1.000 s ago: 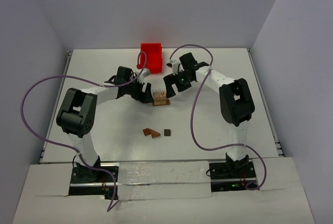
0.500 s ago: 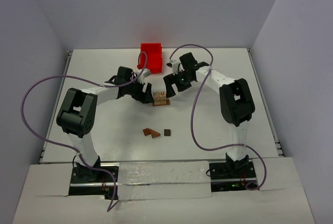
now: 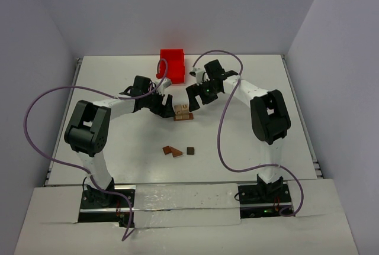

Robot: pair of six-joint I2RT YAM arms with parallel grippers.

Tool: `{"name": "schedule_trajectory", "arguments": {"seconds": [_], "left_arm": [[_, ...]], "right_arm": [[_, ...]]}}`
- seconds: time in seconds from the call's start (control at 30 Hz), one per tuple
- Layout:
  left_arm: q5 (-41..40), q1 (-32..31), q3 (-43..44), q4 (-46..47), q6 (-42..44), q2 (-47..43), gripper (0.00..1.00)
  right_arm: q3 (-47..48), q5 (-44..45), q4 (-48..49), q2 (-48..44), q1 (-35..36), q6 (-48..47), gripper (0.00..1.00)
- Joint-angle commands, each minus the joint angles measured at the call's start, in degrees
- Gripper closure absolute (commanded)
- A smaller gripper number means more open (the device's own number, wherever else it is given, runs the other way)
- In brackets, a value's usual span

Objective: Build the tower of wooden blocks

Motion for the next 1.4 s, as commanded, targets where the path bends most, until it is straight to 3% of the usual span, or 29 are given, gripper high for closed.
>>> {"name": "schedule_trajectory", "arguments": {"seconds": [0.0,0.27,0.5,0.77,1.03,1.37], "left_arm": [[2.4,1.3,0.0,1.6,0.8,-3.2,0.14],[5.7,5.1,-4.6,-1.2,6.1,-12.2,0.14],[10.7,5.6,-12.9,-9.2,23.9,-24.1,0.13],[5.7,1.0,-22.7,-16.4,36.4,-32.2,0.14],[-3.8,-9.2,-29.6,-10.2,32.8,-33.4,0.18],[-9.2,-14.4,-29.6,-3.5,27.0,-29.4,0.22]], "right_arm": [[-1.2,-0.4,0.4,-5.0,0.4,-0.8,0.00],[-3.5,-1.1,-1.5,-9.1,-0.7,-2.5,0.00],[-10.1,-2.3,-2.3,-17.6,-3.2,-6.8,0.00],[-27.7,-8.0,3.0,-32.3,-3.5,-20.2,0.02],[-36.1,-5.0,4.2,-42.1,-3.1,-30.7,0.04],[-40.3,-3.8,7.8,-46.0,-3.0,-29.6,0.04]]}}
